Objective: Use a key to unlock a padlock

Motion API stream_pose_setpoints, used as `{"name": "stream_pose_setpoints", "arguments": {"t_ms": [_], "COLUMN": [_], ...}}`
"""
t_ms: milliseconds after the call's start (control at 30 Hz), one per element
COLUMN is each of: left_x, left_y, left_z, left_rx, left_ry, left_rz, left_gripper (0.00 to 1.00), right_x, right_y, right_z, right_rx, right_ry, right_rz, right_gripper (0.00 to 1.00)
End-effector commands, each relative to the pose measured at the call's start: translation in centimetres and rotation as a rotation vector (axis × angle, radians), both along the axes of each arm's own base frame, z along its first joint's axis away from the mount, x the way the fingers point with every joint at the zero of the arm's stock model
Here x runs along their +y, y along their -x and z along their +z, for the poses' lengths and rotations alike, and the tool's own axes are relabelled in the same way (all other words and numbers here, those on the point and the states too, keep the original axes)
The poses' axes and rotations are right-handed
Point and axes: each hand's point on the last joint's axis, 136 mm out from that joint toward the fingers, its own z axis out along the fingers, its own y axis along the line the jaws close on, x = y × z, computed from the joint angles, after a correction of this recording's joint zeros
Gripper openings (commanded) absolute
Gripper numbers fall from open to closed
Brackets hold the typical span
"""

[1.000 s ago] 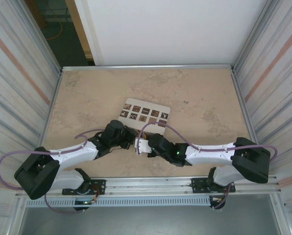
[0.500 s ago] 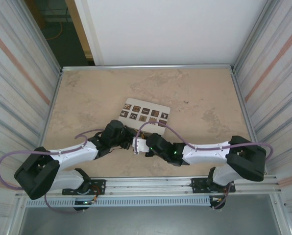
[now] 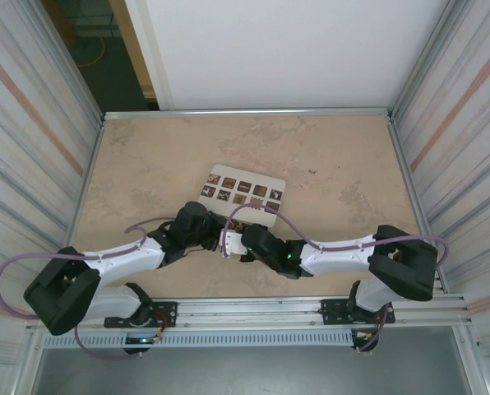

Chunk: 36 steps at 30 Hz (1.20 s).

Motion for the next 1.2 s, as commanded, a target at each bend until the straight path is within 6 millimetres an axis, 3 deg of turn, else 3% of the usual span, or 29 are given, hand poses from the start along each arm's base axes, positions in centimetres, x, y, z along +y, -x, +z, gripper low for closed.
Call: {"name": "stream_pose_setpoints", "arguments": {"t_ms": [0, 333, 833, 1167], "left_x": [-1.4, -1.7, -2.6, -3.4], "left_y": [-0.5, -0.4, 0.4, 1.7], "left_z": [3.3, 3.5, 2.0, 0.3], "left_rx": [-0.068, -0.072, -0.052, -0.029], "left_ry": [0.094, 0.105, 0.088, 0.064], "left_rz": [-0.015, -0.019, -0.035, -0.033], "left_gripper": [0.00, 0.00, 0.00, 0.00], "right_x": [1.0, 0.6, 1.9, -0.2], "right_y": [-0.4, -1.2, -1.6, -2.8], "right_z": [0.7, -0.6, 2.2, 3.1], "right_rx": [-0.007, -0.004, 0.302, 0.501], "right_ry": [-0.048, -0.076, -0.537, -0.738], "right_rz": [-0.027, -0.099, -0.327, -0.429], "right_gripper": [0.07, 0.02, 0.00, 0.00]}}
